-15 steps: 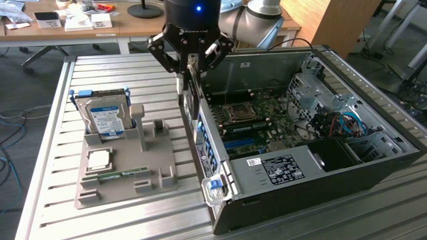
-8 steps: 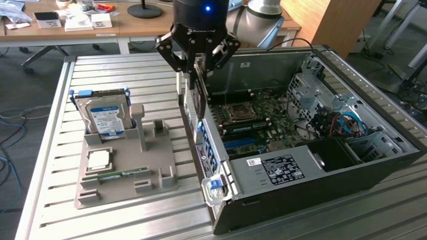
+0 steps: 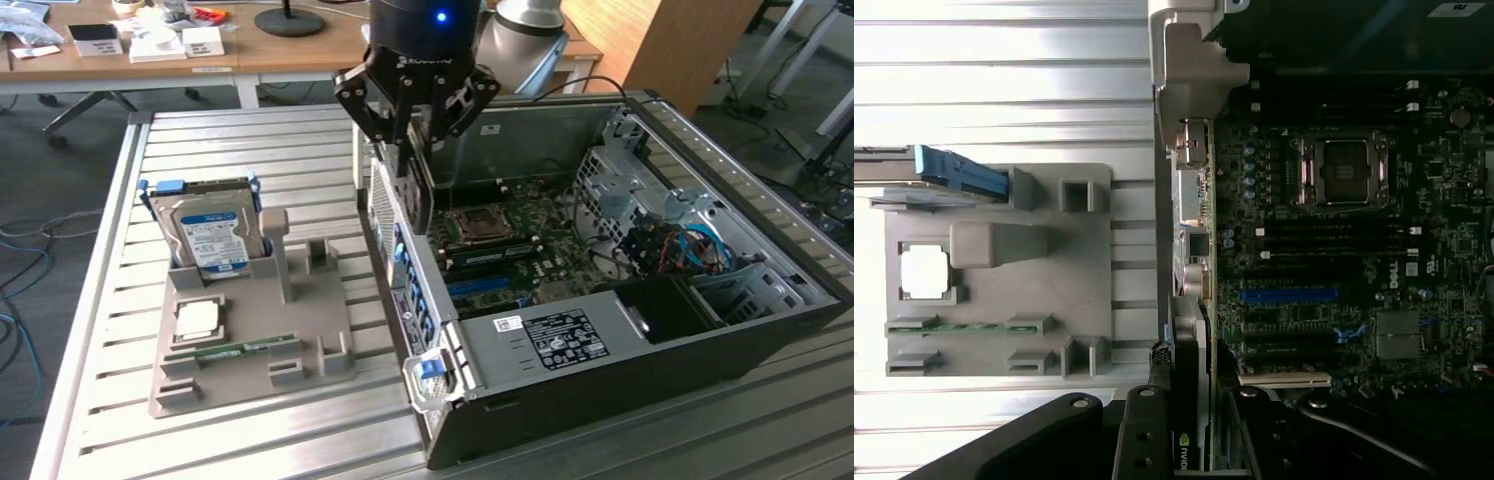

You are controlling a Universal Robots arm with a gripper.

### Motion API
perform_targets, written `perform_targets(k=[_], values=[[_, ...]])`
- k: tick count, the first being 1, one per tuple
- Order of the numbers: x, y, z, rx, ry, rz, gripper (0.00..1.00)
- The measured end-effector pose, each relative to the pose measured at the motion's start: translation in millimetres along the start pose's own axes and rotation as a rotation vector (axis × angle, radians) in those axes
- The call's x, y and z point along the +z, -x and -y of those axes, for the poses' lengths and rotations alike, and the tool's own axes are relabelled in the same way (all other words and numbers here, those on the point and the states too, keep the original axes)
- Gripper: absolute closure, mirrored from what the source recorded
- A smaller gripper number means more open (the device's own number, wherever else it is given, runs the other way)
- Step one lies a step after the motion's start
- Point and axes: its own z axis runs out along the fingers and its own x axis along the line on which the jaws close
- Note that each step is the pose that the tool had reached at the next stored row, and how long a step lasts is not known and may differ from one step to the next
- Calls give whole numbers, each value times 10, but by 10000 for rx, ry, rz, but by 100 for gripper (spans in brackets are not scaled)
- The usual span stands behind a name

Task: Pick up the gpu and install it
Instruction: 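Pick up the gpu and move the gpu toward the slot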

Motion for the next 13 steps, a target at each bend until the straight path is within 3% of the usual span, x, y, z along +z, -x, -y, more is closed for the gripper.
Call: perform_targets(k=[13], values=[[7,341,-18,1,0,0,73]])
